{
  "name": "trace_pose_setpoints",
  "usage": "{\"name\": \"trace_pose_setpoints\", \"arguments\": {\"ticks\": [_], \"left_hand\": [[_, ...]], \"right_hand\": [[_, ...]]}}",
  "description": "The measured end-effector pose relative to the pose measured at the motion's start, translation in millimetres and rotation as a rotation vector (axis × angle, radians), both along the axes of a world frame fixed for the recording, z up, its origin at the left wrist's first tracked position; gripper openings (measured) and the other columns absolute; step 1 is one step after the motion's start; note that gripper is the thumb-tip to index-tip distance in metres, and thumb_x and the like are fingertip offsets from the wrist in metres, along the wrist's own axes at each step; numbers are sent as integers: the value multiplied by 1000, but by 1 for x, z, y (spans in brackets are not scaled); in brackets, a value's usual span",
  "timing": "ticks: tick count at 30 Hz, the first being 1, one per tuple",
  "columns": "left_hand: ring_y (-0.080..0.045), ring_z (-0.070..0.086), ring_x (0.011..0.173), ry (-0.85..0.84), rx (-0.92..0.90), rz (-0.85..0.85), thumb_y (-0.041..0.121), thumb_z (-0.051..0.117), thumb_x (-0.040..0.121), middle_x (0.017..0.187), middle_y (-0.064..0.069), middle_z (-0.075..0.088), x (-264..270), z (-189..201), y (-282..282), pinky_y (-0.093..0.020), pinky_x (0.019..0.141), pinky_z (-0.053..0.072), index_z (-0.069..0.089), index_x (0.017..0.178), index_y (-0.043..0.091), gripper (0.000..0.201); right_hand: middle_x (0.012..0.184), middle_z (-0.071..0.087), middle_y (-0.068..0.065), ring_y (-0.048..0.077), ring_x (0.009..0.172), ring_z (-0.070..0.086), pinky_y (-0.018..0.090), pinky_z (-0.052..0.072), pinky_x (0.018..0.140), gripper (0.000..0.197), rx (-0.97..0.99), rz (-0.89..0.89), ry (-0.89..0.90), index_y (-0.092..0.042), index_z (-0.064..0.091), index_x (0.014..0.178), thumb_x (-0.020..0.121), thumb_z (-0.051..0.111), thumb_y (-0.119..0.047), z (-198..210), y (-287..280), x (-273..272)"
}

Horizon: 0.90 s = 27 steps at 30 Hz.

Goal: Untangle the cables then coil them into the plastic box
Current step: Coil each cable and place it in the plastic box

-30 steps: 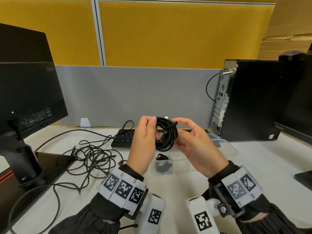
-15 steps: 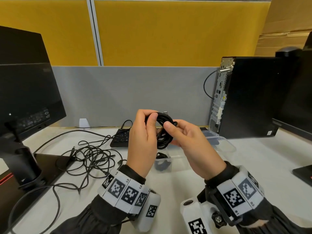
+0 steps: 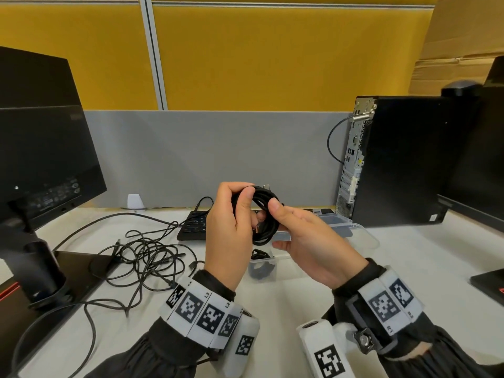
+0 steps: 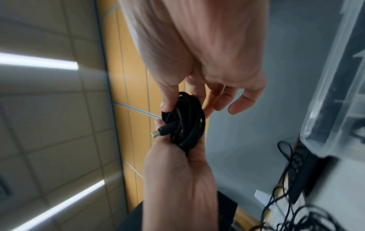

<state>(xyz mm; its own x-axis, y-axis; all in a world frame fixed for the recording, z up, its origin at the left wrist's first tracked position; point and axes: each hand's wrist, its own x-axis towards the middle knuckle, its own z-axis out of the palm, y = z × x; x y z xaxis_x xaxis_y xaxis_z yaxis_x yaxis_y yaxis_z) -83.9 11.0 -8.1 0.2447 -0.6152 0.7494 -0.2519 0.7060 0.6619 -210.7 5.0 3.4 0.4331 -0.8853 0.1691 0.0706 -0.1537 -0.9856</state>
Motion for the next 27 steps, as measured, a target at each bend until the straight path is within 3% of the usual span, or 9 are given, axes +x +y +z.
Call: {"name": "trace_pose_setpoints", "arguments": {"ticks": [4, 7, 10, 13, 16, 19, 23, 25, 27], "left_hand": [[-7, 53, 53, 26, 9, 0, 26, 46, 94, 67, 11, 59, 0, -1, -1, -20, 54, 45, 51, 86, 27, 9], [-7, 55, 54, 51, 15, -8, 29, 45, 90, 73, 16, 61, 0, 0, -2, -23, 57, 47, 51, 87, 28, 7], [-5, 56, 54, 90, 15, -9, 27, 46, 91, 73, 16, 62, 4, 1, -3, -25, 58, 48, 52, 87, 25, 8], [-4, 57, 57, 120, 29, 5, 21, 50, 94, 76, 11, 61, 5, 3, -3, -23, 60, 48, 52, 87, 23, 8], [-7, 56, 57, 111, 33, -9, 25, 49, 93, 80, 2, 59, 4, 3, -2, -27, 60, 48, 52, 88, 23, 7], [-11, 56, 54, 112, 46, -27, 19, 49, 95, 75, 2, 60, 4, 3, -2, -30, 57, 48, 52, 87, 22, 9], [-13, 59, 54, 90, 18, -37, 24, 48, 93, 73, 4, 62, 4, 6, 0, -31, 61, 49, 52, 89, 23, 6], [-11, 60, 56, 51, 2, -20, 26, 47, 91, 73, 10, 63, 3, 5, -1, -28, 63, 50, 52, 89, 25, 6], [-10, 59, 59, -3, 0, -6, 28, 46, 90, 71, 8, 61, 0, 4, 1, -29, 64, 50, 51, 89, 29, 5]], "right_hand": [[88, 69, -11, 1, 86, 61, 25, 39, 76, 38, -98, -34, 32, -20, 65, 100, 83, 46, -49, -1, 1, 3], [98, 66, -9, 2, 90, 59, 22, 41, 76, 43, -194, -102, 43, -22, 59, 112, 82, 48, -50, 0, 1, 2], [106, 49, -12, 2, 92, 48, 13, 37, 79, 45, -587, -322, 166, -33, 47, 114, 77, 63, -55, 7, 6, -5], [93, 40, -22, 0, 89, 41, 14, 35, 79, 47, -952, -286, 498, -32, 49, 109, 72, 63, -58, 10, 12, -6], [79, 41, -20, 1, 77, 42, 18, 37, 71, 37, -1004, -267, 622, -26, 56, 103, 80, 54, -54, 8, 8, -3], [71, 40, -16, 1, 66, 39, 20, 33, 63, 28, -1055, -306, 665, -21, 57, 97, 86, 48, -45, 6, 6, -4], [69, 56, -7, 6, 56, 44, 15, 26, 49, 22, -1089, -386, 788, -15, 54, 88, 91, 48, -36, 11, 14, -1], [59, 51, -6, 13, 46, 41, 12, 15, 44, 25, -1134, -500, 845, -15, 49, 78, 90, 42, -35, 14, 17, 5], [57, 39, -8, 14, 45, 36, 15, 10, 40, 18, -1101, -527, 902, -16, 40, 76, 90, 48, -25, 17, 20, 8]]}}
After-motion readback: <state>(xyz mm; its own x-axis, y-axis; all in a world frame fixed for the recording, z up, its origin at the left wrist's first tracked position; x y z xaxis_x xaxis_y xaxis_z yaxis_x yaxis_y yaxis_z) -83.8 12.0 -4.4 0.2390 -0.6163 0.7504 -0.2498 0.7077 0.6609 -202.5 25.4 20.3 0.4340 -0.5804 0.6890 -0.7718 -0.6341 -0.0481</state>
